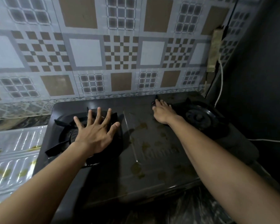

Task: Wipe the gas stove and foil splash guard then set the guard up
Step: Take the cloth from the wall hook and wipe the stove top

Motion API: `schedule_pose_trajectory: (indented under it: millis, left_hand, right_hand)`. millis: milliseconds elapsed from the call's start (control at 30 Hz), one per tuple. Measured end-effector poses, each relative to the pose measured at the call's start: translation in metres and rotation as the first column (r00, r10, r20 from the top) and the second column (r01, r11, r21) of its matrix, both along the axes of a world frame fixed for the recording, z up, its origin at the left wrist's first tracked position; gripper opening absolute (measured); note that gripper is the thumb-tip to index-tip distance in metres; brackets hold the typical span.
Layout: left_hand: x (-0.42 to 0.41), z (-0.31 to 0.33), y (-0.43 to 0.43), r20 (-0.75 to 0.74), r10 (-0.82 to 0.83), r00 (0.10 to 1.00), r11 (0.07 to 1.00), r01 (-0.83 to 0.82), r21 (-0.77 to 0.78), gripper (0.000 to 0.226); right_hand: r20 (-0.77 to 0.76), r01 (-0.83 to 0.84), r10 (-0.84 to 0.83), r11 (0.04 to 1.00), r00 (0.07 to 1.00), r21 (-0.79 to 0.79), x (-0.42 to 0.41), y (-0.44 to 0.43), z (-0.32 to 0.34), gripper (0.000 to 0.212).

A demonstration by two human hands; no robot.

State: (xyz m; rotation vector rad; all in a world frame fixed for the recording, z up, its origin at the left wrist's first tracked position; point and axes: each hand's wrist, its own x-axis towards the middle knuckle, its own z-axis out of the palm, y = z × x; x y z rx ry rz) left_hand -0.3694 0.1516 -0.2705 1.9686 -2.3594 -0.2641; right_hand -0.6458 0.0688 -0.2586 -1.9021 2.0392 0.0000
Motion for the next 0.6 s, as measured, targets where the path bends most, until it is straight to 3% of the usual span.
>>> schedule_pose_trajectory:
  millis: [333,600]
  left_hand:
    - [-0.001,-0.004,0.008,0.0,0.026,1.0,1.0,-0.026,0.008,0.068]
    - [-0.005,-0.002,0.008,-0.036,0.049,0.998,0.999,-0.048,0.014,0.067]
  right_hand:
    - [0.017,-0.285,0.288,0.954,0.957,-0.092,0.072,0.029,-0.004,0.051]
    - [0.076,-0.381,0.394,0.913,0.916,-0.147,0.086,0.079,-0.009,0.05]
